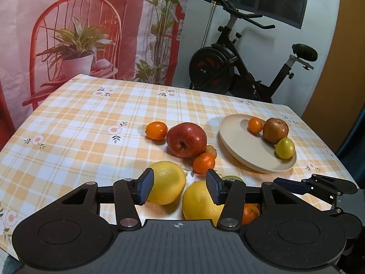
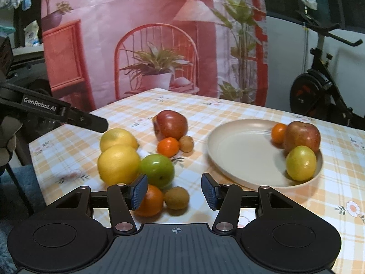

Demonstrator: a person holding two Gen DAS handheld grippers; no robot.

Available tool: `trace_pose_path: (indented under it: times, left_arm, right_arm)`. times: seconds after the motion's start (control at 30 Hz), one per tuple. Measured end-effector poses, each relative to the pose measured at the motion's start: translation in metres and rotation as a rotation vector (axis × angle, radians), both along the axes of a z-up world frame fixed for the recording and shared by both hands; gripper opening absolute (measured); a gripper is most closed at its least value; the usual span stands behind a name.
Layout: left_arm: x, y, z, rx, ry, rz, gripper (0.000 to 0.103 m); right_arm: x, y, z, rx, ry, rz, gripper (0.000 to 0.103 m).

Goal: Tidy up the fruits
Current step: 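Reach the right gripper to a tangerine on the tablecloth and close on it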

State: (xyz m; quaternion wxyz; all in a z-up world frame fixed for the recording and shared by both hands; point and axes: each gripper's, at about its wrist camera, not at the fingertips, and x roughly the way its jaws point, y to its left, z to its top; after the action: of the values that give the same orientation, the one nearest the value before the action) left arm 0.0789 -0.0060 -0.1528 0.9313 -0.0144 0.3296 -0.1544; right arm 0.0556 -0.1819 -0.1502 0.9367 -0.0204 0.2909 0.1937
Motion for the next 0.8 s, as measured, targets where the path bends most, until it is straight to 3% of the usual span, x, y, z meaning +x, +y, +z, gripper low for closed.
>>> trace_pose_path:
  times: [0.8]
  left_arm:
    - [-0.001,-0.003,-0.007,0.013,0.027,-0.018,0.053]
  right_arm:
    - [-0.006,0.028,-0.008,-0.065,0.057,0.139,0.040]
